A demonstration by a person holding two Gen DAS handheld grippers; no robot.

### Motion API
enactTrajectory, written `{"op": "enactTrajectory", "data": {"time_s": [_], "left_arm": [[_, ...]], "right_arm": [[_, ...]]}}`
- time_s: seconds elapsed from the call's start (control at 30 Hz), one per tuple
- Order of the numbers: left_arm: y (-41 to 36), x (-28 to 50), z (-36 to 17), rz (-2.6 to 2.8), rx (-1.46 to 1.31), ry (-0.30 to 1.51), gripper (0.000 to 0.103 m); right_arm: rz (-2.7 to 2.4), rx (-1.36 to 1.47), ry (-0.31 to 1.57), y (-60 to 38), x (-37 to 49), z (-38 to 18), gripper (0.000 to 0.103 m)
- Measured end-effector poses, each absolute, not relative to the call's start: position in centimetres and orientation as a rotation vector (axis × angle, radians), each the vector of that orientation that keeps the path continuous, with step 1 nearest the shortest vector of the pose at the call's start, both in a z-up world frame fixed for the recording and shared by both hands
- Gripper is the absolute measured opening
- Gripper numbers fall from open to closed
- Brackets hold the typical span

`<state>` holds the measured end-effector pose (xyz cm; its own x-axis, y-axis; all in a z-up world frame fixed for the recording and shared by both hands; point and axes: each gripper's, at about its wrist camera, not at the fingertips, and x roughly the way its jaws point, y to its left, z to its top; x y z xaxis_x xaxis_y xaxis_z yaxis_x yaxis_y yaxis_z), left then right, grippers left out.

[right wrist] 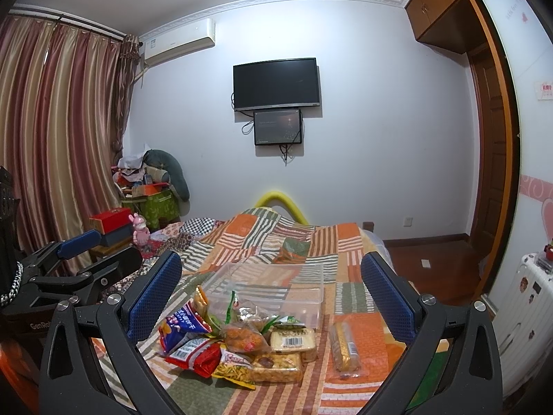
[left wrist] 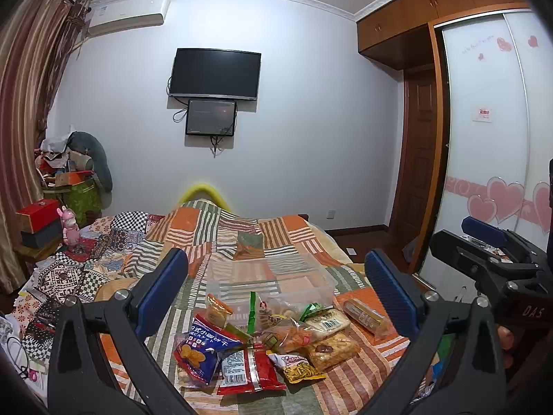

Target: Organize snacks

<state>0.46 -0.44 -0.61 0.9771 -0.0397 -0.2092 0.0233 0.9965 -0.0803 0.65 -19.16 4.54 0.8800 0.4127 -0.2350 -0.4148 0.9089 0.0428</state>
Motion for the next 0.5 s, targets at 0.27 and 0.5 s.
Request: {"op": "enactTrajectory", "data": {"time_s": [0.27,0.5], "left_arm": [[-0.2,1.2,-1.0,-0.044,-0.080,0.238,0.102],[0.3,3.0,-2.3,-0.037,-0.076,0.306,0.085]], "right_arm": [[0.436,0.001,0.259,-19.3,1.1,4.3,0.103],[0.436,-0.004,0.282,-19.4,1.8,3.4,0.099]]}}
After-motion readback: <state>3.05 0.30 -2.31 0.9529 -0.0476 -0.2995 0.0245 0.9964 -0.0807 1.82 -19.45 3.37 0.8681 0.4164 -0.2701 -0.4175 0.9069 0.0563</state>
